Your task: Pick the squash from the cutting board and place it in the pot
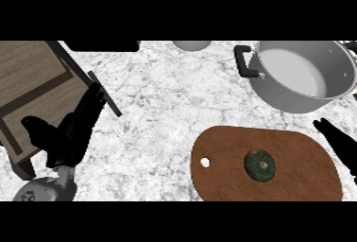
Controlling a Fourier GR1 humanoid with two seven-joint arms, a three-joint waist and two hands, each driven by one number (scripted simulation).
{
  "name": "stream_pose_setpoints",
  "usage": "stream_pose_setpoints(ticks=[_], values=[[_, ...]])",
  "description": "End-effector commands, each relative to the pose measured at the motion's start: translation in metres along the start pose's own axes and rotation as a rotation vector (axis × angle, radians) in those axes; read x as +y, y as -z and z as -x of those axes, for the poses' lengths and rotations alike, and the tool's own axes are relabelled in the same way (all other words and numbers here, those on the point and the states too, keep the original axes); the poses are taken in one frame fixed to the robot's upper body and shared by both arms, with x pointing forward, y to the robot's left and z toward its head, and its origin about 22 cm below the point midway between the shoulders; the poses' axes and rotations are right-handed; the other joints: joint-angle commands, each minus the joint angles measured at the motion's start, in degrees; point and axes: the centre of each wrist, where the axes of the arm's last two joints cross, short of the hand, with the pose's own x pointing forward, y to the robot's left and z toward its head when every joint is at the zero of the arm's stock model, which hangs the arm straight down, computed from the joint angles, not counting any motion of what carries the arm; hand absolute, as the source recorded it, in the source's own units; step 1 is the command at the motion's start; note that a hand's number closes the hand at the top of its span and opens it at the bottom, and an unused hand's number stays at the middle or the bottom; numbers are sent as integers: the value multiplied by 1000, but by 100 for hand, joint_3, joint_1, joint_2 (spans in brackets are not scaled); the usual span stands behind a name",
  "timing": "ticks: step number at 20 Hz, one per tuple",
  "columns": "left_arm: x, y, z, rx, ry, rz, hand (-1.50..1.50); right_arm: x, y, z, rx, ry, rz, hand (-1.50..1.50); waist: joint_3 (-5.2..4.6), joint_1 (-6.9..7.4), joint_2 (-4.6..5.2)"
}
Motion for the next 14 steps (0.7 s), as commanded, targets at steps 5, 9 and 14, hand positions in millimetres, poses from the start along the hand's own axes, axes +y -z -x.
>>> stream_pose_setpoints(ticks=[5, 9, 14], values=[[-5, 1, 3, 1, 2, 17, 0, 33, 7, -11, 98, -64, -101, -150, 7, 36, 4], [8, 1, 6, 2, -2, -9, 0, 25, -6, -4, 141, -104, -118, -150, 9, -54, -11], [6, 1, 4, 1, -2, -12, 0, 43, 6, -4, 148, -66, -80, -150, 12, -40, -7]])
